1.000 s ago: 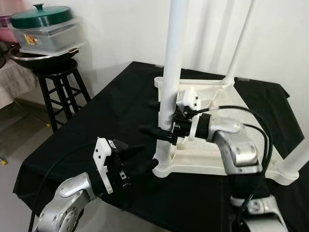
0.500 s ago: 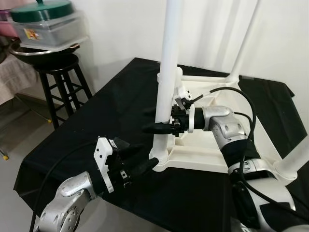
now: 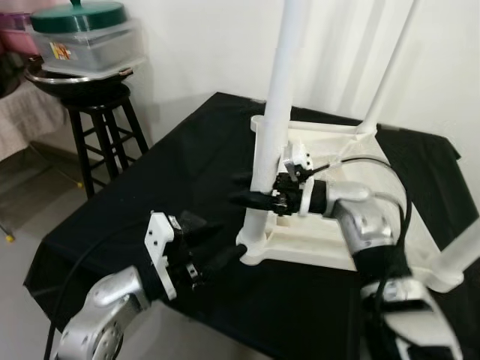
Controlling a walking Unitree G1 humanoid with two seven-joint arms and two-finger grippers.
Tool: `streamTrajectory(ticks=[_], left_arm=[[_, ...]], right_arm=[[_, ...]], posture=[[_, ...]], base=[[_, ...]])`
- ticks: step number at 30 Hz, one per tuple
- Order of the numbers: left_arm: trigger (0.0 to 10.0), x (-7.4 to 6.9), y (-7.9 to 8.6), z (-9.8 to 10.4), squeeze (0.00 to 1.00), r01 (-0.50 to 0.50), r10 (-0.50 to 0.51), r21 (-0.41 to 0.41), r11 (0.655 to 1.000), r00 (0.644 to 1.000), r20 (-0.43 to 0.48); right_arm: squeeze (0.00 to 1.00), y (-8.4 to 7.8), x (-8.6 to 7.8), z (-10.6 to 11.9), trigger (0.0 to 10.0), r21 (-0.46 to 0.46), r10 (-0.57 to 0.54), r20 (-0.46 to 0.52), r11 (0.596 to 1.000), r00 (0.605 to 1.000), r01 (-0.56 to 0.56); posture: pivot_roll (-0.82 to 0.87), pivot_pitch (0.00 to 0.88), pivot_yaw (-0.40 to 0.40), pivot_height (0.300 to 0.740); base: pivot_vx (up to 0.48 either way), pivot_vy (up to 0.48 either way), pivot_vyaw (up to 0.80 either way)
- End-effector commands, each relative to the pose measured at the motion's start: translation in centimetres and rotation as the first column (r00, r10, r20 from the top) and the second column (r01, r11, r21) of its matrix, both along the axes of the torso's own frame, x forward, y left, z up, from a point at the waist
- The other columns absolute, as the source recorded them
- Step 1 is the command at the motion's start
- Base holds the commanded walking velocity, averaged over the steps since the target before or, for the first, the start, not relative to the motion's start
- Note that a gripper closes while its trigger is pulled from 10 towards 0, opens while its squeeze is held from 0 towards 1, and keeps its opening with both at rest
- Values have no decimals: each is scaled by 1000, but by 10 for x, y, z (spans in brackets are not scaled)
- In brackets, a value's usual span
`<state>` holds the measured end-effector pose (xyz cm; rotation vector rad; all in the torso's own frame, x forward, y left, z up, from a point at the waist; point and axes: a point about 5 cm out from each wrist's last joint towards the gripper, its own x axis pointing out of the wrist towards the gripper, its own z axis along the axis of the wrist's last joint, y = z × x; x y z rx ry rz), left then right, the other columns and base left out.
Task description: Building children table
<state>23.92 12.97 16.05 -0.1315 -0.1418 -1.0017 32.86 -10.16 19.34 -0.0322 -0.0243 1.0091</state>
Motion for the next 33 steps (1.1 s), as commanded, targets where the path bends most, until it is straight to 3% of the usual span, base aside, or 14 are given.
streamTrajectory(ticks=[1, 3, 11, 12, 14, 15, 16, 21, 23, 24, 25, 26, 27, 33], left_arm=[[10000, -1, 0, -1, 0, 14, -14, 0, 1000, 1000, -11], [10000, 1, 1, -1, 0, 23, -23, 3, 1000, 1000, -14], [10000, 1, 1, -4, 0, 21, -21, 9, 1000, 1000, -20], [10000, 1, 1, -4, 0, 14, -14, 6, 1000, 1000, -19], [10000, 1, 1, -5, 0, 10, -9, 5, 1000, 1000, -18], [10000, 1, 1, -5, 0, 8, -8, 4, 1000, 1000, -18], [10000, 1, 1, -5, 0, 9, -9, 3, 1000, 1000, -18], [10000, 2, 1, -5, 0, 14, -14, 4, 1000, 1000, -19], [10000, 3, 0, -6, 0, 16, -16, 6, 1000, 1000, -19], [10000, 3, 0, -6, 0, 15, -15, 6, 1000, 1000, -19], [10000, 3, 0, -6, 0, 15, -15, 6, 1000, 1000, -19], [10000, 4, 0, -6, 0, 14, -14, 6, 1000, 1000, -18], [10000, 4, 0, -6, 0, 12, -12, 7, 1000, 1000, -18], [10000, 4, 0, -7, 0, 9, -9, 10, 1000, 1000, -19]], right_arm=[[0, -8, 0, -21, 0, -120, -181, -86, 978, 980, 171], [0, 12, -32, -36, 0, -176, -347, -44, 926, 937, 334], [0, 18, -27, -35, 0, -174, -310, -60, 939, 949, 296], [0, 20, -27, -31, 3686, -183, -284, -71, 946, 956, 267], [0, 21, -28, -28, 3686, -191, -268, -80, 950, 960, 249], [0, 24, -27, -19, 10000, -151, -192, -102, 973, 976, 176], [1000, 25, -26, -6, 10000, -115, -112, -107, 988, 988, 99], [1000, 23, -23, 16, 10000, -65, 88, -69, 994, 994, -92], [1000, 13, -12, 27, 10000, -97, 246, 1, 965, 969, -245], [922, 9, -8, 30, 10000, -128, 358, 0, 926, 934, -355], [922, 9, -8, 30, 10000, -128, 358, 0, 926, 934, -355], [310, 5, -4, 32, 10000, -139, 435, -13, 891, 900, -432], [0, 3, 4, 36, 10000, -133, 465, -29, 875, 885, -465], [0, 6, 28, 49, 10000, -119, 493, -73, 859, 867, -499]], posture=[[-82, 63, -52, 740], [-76, 57, -53, 740], [-65, 29, -61, 740], [-65, 27, -59, 740], [-65, 26, -58, 740], [-65, 23, -58, 740], [-65, 23, -58, 740], [-60, 16, -53, 740], [-57, 8, -50, 740], [-57, 7, -47, 740], [-57, 7, -47, 740], [-56, 7, -46, 740], [-50, 1, -50, 740], [-38, 0, -51, 740]], base=[[0, 0, 0], [0, 0, 0], [0, 0, 0], [0, 0, 0], [0, 0, 0], [0, 0, 0], [0, 0, 0], [0, 0, 0], [0, 0, 0], [0, 0, 0], [0, 0, 0], [0, 0, 0], [0, 0, 0], [0, 0, 0]])
